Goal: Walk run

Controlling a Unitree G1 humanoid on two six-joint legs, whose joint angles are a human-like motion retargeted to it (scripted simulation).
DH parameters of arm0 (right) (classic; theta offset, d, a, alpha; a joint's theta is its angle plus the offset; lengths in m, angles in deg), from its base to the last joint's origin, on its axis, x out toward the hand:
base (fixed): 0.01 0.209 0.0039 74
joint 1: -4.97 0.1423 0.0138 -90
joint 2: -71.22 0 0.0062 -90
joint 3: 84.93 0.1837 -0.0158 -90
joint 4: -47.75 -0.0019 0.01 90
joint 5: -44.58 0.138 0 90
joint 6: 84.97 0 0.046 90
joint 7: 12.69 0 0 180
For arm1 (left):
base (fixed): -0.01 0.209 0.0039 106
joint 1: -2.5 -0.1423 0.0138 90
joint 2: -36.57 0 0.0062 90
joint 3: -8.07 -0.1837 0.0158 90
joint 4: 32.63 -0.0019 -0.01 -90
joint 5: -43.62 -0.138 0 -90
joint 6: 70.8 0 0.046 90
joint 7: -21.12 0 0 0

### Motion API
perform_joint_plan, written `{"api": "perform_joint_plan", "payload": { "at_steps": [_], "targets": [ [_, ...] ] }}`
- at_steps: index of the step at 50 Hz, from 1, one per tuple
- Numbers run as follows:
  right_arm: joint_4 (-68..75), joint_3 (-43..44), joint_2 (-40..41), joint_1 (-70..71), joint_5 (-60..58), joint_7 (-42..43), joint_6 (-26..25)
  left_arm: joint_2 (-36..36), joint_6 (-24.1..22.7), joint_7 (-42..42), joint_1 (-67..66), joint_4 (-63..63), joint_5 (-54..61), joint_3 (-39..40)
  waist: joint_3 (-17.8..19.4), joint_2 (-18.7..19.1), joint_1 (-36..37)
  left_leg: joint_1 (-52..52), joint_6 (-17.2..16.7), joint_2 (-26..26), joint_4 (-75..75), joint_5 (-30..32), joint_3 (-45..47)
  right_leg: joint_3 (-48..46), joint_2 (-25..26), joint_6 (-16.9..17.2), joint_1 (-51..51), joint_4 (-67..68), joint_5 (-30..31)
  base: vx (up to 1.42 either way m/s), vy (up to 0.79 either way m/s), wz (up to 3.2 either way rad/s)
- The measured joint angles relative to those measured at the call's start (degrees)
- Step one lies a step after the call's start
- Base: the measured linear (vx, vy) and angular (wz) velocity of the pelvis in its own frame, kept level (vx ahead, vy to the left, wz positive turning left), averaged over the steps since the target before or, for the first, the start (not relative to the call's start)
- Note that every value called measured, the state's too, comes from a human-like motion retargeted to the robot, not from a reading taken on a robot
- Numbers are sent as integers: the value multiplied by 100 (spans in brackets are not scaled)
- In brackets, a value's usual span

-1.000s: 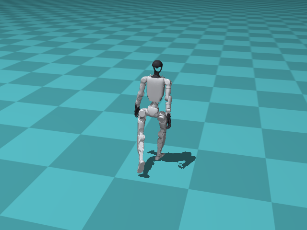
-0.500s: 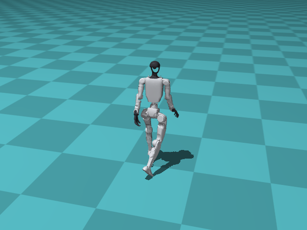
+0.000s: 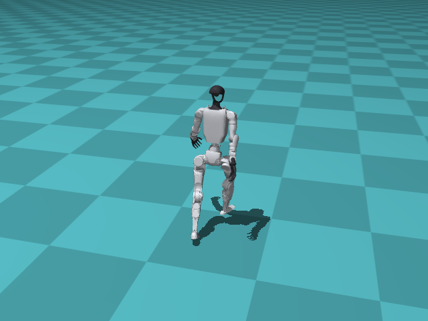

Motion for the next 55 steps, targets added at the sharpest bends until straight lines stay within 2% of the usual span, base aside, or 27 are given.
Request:
{"api": "perform_joint_plan", "payload": {
  "at_steps": [2, 3, 5, 7, 8, 10, 11, 15, 18, 21, 23, 24, 25, 27, 29, 32, 33, 34, 35, 37, 40, 43, 46, 47, 50, 53, 55],
  "targets": [
    [0, -101, 3, 34, 179, 85, 92, 265, 232, 11, -515, -138, -226, 192, -39, -37, -127, 148, -106, 21, 545, 1372, 460, 575, -13, 112, 235, 354, 160, 178, -29, 37],
    [0, -78, 22, 109, 265, 131, 130, 445, 406, 43, -772, -258, -400, 260, -31, -31, -238, 94, -12, 311, 1077, 2014, 965, 474, -269, 129, 365, 637, 17, 130, -10, 39],
    [-85, -115, 37, 318, 392, 221, 197, 800, 655, 252, -1219, -690, -760, 437, 35, -338, 22, -97, 289, 325, 2418, 2878, 1861, 854, -404, 234, 935, 675, -386, 106, -4, -61],
    [-271, -413, 72, 581, 624, 299, 340, 992, 799, 495, -1521, -1354, -1089, 535, 137, -581, 257, -670, 586, 317, 3712, 2566, 1798, 883, -466, 262, 1539, 489, -612, 122, -13, -74],
    [-357, -555, 87, 774, 737, 358, 374, 1038, 911, 616, -1633, -1750, -1221, 552, 201, -598, 302, -1077, 738, 616, 4450, 2017, 1811, 778, -428, 253, 1816, 358, -660, 102, -11, -36],
    [-564, -742, 133, 1212, 806, 578, 300, 1147, 1208, 799, -1864, -2510, -1429, 678, 296, -592, 654, -1974, 733, 974, 5329, 1417, 1786, 807, -137, 233, 2361, -122, -683, 110, -8, -66],
    [-707, -803, 166, 1411, 766, 734, 256, 1210, 1368, 791, -2006, -2821, -1524, 787, 320, -540, 746, -2379, 617, 949, 5332, 1279, 1587, 789, 26, 228, 2629, -396, -669, 120, -5, -72],
    [-1521, -1168, 187, 2117, 636, 1049, 410, 1290, 1833, 99, -2663, -3678, -1795, 1074, 374, -425, 1199, -3501, 561, 1076, 4238, 810, 1614, 911, 558, 223, 3514, -1205, -764, 83, -2, -77],
    [-2368, -1412, 141, 2496, 608, 968, 663, 1284, 2020, -690, -3185, -3813, -1998, 1040, 412, -309, 1556, -4064, 947, 1322, 2706, 420, 2000, 1130, 824, 326, 4113, -1539, -937, 114, 10, -93],
    [-3184, -1488, 95, 2753, 613, 941, 868, 1268, 2087, -1053, -3549, -3748, -2309, 955, 415, -168, 1840, -4601, 980, 1082, 1019, 446, 1230, 1334, 987, 516, 4642, -1704, -1119, 100, 21, -74],
    [-3530, -1516, 58, 2865, 707, 1050, 1013, 1232, 2107, -1000, -3666, -3711, -2490, 895, 327, -100, 1885, -4940, 920, 955, 421, 526, 698, 1364, 1010, 740, 4885, -1695, -1164, 136, 35, -11],
    [-3637, -1546, 57, 2874, 766, 1116, 1082, 1212, 2129, -947, -3677, -3690, -2549, 882, 294, -53, 1895, -4977, 875, 975, 384, 510, 806, 1405, 1024, 903, 5014, -1647, -1119, 107, 28, -8],
    [-3723, -1583, 65, 2866, 825, 1182, 1150, 1194, 2158, -891, -3672, -3666, -2595, 880, 271, -5, 1905, -4951, 837, 1026, 442, 458, 1069, 1461, 1034, 1084, 5150, -1585, -1051, 86, 20, -11],
    [-3693, -1518, 111, 2706, 886, 1269, 1201, 1173, 2233, -815, -3563, -3556, -2630, 847, 171, 89, 1978, -4901, 1177, 974, 972, 699, 1117, 1559, 1078, 1431, 5364, -1411, -619, 111, 28, 0],
    [-3432, -1298, 158, 2404, 845, 1282, 1199, 1172, 2199, -758, -3428, -3386, -2583, 806, 32, 134, 2192, -4771, 1285, 1023, 1349, 704, 912, 1452, 1028, 1564, 5455, -1027, 277, 153, 36, -34],
    [-2718, -1117, 317, 2002, 707, 1409, 1088, 1295, 1916, -633, -3128, -2940, -2214, 889, -10, 142, 2414, -4365, 1267, 1059, 1774, -28, 379, 1118, 634, 1605, 5071, 454, 2167, 152, 23, -70],
    [-2426, -1123, 315, 1907, 690, 1451, 1016, 1312, 1785, -606, -2996, -2776, -1998, 861, 9, 274, 2325, -3988, 1360, 1102, 1640, -212, 519, 804, 609, 1519, 4890, 1152, 2562, 125, 23, -11],
    [-2131, -1130, 266, 1847, 681, 1474, 921, 1307, 1661, -547, -2824, -2650, -1724, 773, 24, 345, 2261, -3649, 1387, 1203, 1501, -342, 800, 684, 557, 1380, 4610, 1794, 2561, 101, 23, 3],
    [-1834, -1139, 193, 1805, 675, 1488, 814, 1291, 1540, -472, -2631, -2542, -1421, 653, 37, 385, 2210, -3331, 1382, 1335, 1360, -445, 1150, 662, 491, 1215, 4282, 2406, 2361, 88, 19, -8],
    [-1367, -1054, 133, 1728, 491, 1583, 626, 1170, 1388, -214, -2048, -2482, -901, 500, 175, 414, 1973, -2847, 1400, 1029, 983, -558, 957, 553, 208, 1120, 3434, 3435, 1453, 87, 15, 20],
    [-843, -842, 68, 1463, 385, 1695, 505, 904, 1320, 95, -1179, -2372, -728, 507, 337, 333, 1263, -2108, 1399, 599, 248, -521, 871, 393, 0, 1264, 2158, 3964, 597, 83, 8, 139],
    [-551, -752, -66, 1058, 524, 1566, 514, 649, 1155, -82, -432, -2056, -681, 356, 382, 269, 773, -1598, 1325, 318, -176, -573, 553, -92, -422, 1070, 1223, 3211, -61, 109, 2, 144],
    [-344, -589, -139, 683, 451, 1338, 433, 346, 907, -392, 149, -1579, -430, 103, 408, 251, 331, -1162, 1176, 208, -326, -787, 207, -357, -606, 674, 528, 1587, -617, 101, -9, 122],
    [-268, -518, -148, 594, 413, 1249, 398, 239, 827, -463, 315, -1386, -337, 32, 415, 221, 204, -1032, 1136, 158, -352, -860, 108, -302, -566, 600, 326, 949, -739, 110, -19, 99],
    [-58, -280, -145, 424, 411, 914, 386, -45, 557, -481, 708, -766, -76, -169, 440, 113, 65, -648, 918, 59, -410, -967, -57, 240, -369, 725, -267, -579, -705, 93, -22, 65],
    [0, -103, -186, 243, 567, 523, 357, 16, 165, -134, 710, -414, 54, -272, 372, 41, 160, -297, 531, -8, -275, -667, -262, 422, -444, 714, -537, -165, -916, 139, -30, 27],
    [0, 27, -184, 234, 565, 459, 193, 259, 29, 256, 495, -371, 50, -180, 185, -7, 184, -162, 246, -126, -109, -124, -332, 485, -467, 390, -546, 424, -796, 135, -22, -7]
  ]
}}
